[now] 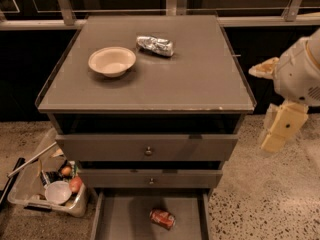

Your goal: Pick coke can from bottom drawer and place on counter

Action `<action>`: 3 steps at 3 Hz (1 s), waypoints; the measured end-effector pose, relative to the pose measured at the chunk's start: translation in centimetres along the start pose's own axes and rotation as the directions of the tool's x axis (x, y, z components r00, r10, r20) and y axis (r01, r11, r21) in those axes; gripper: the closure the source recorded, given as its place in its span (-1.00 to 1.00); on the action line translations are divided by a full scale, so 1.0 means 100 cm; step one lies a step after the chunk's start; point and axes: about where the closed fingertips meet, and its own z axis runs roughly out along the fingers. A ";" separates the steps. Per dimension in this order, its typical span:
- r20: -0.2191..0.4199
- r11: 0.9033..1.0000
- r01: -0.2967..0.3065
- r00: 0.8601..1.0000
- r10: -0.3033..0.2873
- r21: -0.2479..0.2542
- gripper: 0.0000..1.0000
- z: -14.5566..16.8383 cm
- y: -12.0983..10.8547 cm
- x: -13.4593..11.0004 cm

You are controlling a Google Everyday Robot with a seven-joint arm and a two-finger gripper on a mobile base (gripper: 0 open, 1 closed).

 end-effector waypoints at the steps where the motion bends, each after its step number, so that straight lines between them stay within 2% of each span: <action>1: 0.101 0.999 0.043 0.994 -0.045 0.027 -1.00 0.030 0.026 0.001; 2: 0.163 0.996 0.056 0.984 -0.067 0.069 -1.00 0.079 0.055 0.009; 3: 0.163 0.996 0.056 0.984 -0.067 0.069 -1.00 0.079 0.055 0.009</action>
Offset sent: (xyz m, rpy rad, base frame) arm -0.0476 0.0419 -0.1399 0.1994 -0.1546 0.0848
